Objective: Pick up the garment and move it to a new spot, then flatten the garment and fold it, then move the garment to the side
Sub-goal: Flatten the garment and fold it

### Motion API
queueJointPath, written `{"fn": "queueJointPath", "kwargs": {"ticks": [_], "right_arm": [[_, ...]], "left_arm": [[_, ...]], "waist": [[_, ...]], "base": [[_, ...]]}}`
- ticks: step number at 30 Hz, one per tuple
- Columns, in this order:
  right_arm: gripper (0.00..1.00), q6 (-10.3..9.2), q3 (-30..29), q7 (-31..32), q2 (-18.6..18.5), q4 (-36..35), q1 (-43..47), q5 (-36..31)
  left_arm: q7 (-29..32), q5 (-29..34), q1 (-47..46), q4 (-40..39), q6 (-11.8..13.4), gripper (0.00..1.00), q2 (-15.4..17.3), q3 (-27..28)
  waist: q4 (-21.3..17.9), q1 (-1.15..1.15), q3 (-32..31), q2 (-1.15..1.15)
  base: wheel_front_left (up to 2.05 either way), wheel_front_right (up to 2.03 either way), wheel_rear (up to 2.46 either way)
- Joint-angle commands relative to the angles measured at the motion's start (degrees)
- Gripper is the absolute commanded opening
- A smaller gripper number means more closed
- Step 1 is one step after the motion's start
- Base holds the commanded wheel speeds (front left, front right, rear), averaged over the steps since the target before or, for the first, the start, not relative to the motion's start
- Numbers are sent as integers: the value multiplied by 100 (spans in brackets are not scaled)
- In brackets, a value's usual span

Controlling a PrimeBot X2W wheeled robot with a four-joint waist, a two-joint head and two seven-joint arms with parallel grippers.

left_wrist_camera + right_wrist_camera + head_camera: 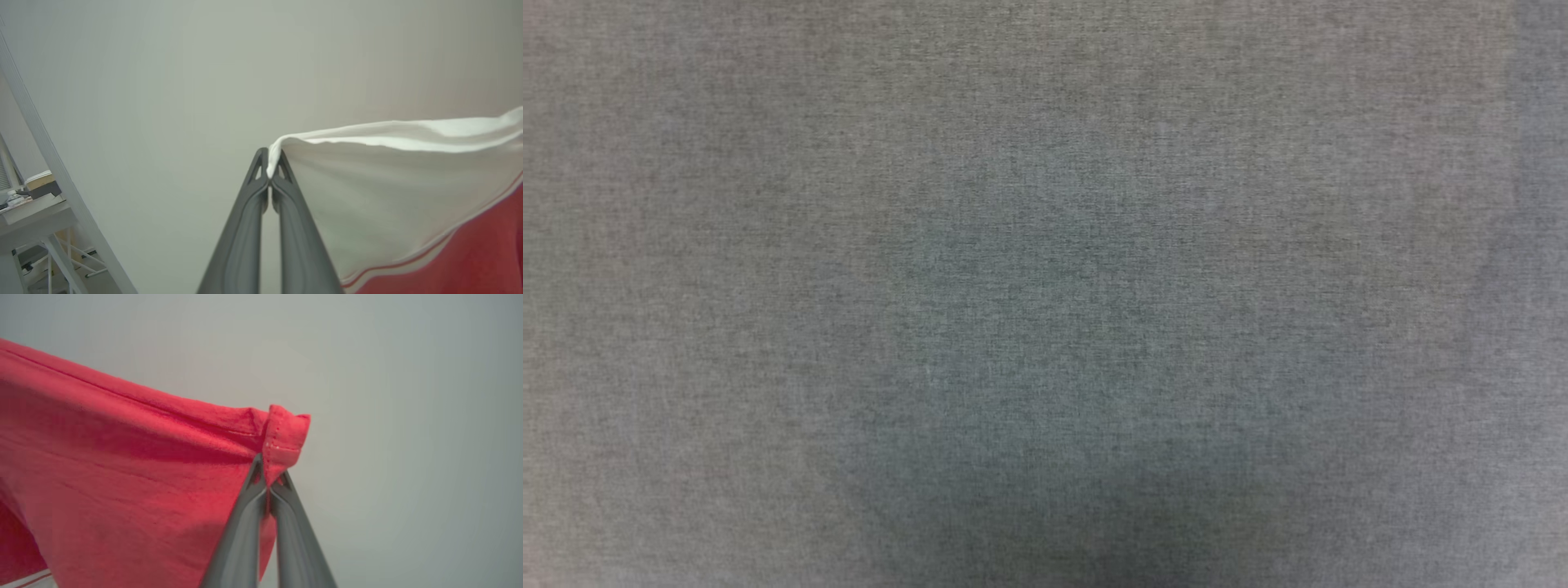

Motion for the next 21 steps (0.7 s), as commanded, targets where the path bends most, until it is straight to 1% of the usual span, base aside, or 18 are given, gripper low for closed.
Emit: {"fn": "queueJointPath", "kwargs": {"ticks": [1, 4, 7, 12, 17, 21], "right_arm": [[0, -13, 14, -142, 15, 104, 170, 36], [0, -13, 254, -399, 65, 217, 466, 96], [0, -13, 416, -591, 122, 301, 822, 256], [0, -13, 902, -807, 145, 306, 1734, 592], [0, -13, 1205, -906, 19, 222, 2816, 1063], [0, -13, 1365, -859, -115, 160, 3668, 1498]], "left_arm": [[-95, -112, 213, 61, 2, 0, -62, -48], [-239, -268, 764, 105, -8, 0, -296, -220], [-318, -437, 1343, 103, -12, 0, -461, -322], [-394, -670, 2548, -80, -5, 0, -706, -393], [-408, -805, 3941, -538, 90, 0, -859, -418], [-410, -920, 5048, -844, 207, 0, -843, -446]], "waist": [[55, -1, -12, 0], [118, -1, -98, 0], [157, -1, -255, 0], [216, -1, -729, 0], [285, -1, -1348, 0], [356, -1, -1848, 0]], "base": [[0, 0, 0], [0, 0, 0], [0, 0, 0], [0, 0, 0], [0, 0, 0], [0, 0, 0]]}}
